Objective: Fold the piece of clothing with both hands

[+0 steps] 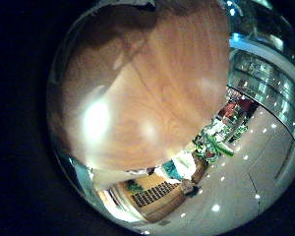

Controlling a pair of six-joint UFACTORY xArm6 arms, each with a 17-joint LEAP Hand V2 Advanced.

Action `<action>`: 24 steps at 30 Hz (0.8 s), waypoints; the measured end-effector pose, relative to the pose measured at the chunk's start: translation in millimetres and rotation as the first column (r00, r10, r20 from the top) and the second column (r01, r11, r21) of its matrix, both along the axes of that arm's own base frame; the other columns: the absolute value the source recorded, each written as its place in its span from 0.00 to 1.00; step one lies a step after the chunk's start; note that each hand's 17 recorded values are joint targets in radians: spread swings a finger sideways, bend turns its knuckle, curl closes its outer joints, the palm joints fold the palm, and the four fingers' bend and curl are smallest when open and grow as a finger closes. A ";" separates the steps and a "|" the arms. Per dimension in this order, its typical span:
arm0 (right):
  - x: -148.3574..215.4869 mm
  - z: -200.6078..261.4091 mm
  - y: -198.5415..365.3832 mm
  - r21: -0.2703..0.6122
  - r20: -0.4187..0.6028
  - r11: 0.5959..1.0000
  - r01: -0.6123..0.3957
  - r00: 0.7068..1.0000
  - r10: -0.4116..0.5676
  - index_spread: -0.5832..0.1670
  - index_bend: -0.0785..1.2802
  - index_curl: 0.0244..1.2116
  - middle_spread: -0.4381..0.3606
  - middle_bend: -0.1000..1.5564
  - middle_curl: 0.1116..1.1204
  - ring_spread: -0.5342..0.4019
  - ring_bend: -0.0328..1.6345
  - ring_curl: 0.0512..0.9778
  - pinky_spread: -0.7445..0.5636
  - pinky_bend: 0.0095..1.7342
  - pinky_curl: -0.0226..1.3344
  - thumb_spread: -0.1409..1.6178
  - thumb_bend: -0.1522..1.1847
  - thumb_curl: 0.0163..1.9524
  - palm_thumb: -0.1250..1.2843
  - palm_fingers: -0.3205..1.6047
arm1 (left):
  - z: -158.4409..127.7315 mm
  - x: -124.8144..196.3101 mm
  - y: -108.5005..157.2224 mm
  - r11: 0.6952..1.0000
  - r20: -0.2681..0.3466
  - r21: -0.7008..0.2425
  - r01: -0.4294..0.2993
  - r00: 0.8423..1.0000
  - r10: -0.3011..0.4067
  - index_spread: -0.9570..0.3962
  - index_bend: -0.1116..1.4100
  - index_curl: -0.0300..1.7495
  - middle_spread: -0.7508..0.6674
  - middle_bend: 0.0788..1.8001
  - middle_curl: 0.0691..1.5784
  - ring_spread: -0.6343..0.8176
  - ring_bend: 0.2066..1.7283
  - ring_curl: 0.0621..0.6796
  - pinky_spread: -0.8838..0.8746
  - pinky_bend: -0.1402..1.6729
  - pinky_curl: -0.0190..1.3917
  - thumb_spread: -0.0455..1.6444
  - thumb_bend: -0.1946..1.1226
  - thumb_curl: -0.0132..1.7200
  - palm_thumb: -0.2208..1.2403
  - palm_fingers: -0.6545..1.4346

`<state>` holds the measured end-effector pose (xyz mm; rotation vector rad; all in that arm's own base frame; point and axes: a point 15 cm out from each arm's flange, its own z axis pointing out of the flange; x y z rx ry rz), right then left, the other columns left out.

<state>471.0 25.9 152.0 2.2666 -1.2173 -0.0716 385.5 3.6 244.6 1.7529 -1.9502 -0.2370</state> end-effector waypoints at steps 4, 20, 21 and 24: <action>-21.4 -3.7 -28.2 -0.010 -0.043 0.999 0.047 0.998 -0.048 0.27 0.17 0.19 0.45 0.19 0.23 0.68 0.26 0.22 0.86 0.26 0.27 0.65 0.09 0.14 0.26 0.20 | 3.6 -1.4 -1.4 1.000 -0.004 0.001 0.007 1.000 -0.007 0.73 0.19 0.23 0.75 0.06 0.16 0.70 0.30 0.29 0.73 0.27 0.31 0.86 0.14 0.25 0.52 0.35; -83.0 23.7 -124.3 0.040 0.019 0.977 0.207 0.978 -0.208 0.27 0.17 0.19 0.46 0.18 0.23 0.69 0.25 0.22 0.87 0.27 0.26 0.66 0.09 0.14 0.26 0.20 | 13.4 11.8 -27.4 0.998 -0.002 0.004 0.065 0.998 -0.065 0.73 0.19 0.23 0.74 0.06 0.15 0.71 0.29 0.27 0.73 0.27 0.29 0.86 0.14 0.27 0.53 0.36; -83.1 29.1 -128.5 0.048 0.034 0.977 0.210 0.977 -0.212 0.27 0.17 0.19 0.46 0.18 0.23 0.69 0.26 0.22 0.87 0.27 0.26 0.66 0.09 0.14 0.26 0.20 | 11.6 10.7 -30.0 0.997 -0.006 0.002 0.072 0.997 -0.072 0.73 0.19 0.23 0.74 0.06 0.15 0.71 0.29 0.27 0.73 0.27 0.29 0.86 0.14 0.27 0.53 0.36; -82.8 42.8 -132.6 0.074 0.082 0.976 0.206 0.974 -0.212 0.27 0.15 0.18 0.46 0.18 0.23 0.68 0.26 0.23 0.88 0.29 0.26 0.68 0.10 0.14 0.29 0.20 | 5.7 6.3 -37.4 0.996 -0.021 -0.003 0.092 0.996 -0.092 0.73 0.19 0.23 0.74 0.06 0.15 0.71 0.29 0.27 0.74 0.27 0.28 0.86 0.14 0.27 0.53 0.36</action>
